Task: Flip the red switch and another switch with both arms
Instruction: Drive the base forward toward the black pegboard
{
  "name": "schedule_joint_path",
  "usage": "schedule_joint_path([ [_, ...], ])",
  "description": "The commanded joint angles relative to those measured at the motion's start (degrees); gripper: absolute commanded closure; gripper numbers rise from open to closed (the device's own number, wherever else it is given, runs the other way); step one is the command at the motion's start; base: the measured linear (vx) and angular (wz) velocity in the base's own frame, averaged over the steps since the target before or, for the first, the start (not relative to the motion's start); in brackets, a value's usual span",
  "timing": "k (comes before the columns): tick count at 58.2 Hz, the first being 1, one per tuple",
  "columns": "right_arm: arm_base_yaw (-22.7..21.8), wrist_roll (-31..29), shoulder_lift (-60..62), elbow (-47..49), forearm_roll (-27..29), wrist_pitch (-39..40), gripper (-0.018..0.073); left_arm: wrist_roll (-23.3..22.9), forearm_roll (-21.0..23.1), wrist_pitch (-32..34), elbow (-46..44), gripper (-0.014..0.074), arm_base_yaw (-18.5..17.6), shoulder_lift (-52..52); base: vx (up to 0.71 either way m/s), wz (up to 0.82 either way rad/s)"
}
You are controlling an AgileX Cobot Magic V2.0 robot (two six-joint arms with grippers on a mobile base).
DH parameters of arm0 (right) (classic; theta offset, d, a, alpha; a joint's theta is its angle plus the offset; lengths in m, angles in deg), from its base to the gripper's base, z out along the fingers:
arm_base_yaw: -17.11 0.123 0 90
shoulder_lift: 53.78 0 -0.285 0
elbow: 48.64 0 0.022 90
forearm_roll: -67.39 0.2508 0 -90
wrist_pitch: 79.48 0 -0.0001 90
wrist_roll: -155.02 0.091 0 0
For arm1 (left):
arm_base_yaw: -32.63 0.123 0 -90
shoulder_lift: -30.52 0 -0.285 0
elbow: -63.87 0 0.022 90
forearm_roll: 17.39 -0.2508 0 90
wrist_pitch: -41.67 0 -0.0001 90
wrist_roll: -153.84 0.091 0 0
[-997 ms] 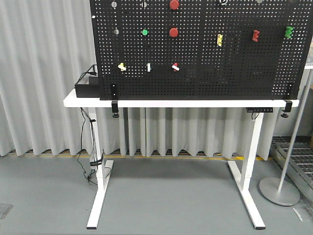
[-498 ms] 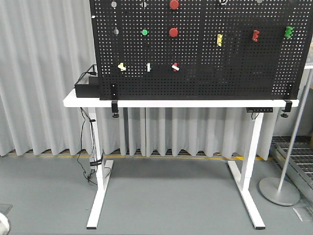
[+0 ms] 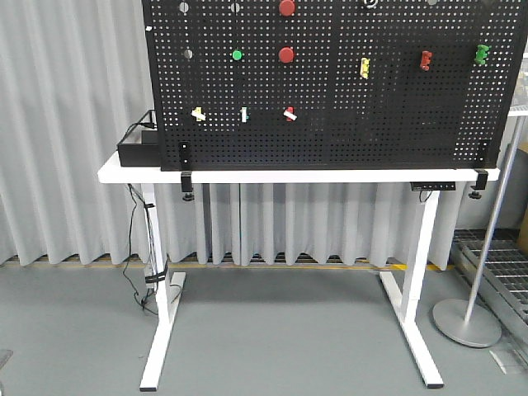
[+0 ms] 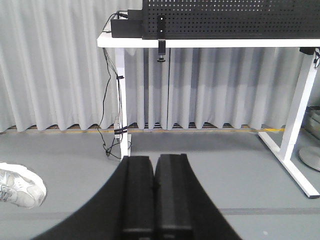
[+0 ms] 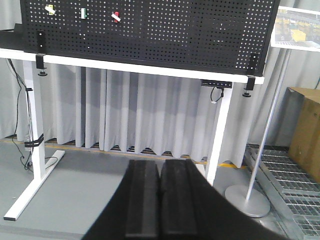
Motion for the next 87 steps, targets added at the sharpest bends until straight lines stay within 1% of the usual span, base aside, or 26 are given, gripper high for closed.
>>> schedule_joint_path([
  [1, -0.3, 0.1, -0.5, -0.3, -0.2, 4.8, 0.0566, -0.5, 0.0, 4.6, 1.2, 0.0594, -0.2, -0.5, 0.08, -0.01],
  [48, -0.3, 0.1, -0.5, -0.3, -0.2, 4.8, 0.0566, -0.5, 0.0, 4.6, 1.2, 0.0594, -0.2, -0.5, 0.12, -0.02],
  [87, -0.3, 0.1, -0.5, -0.3, -0.2, 4.8, 0.0566, -0.5, 0.0, 4.6, 1.2, 0.0594, -0.2, -0.5, 0.21, 0.01],
])
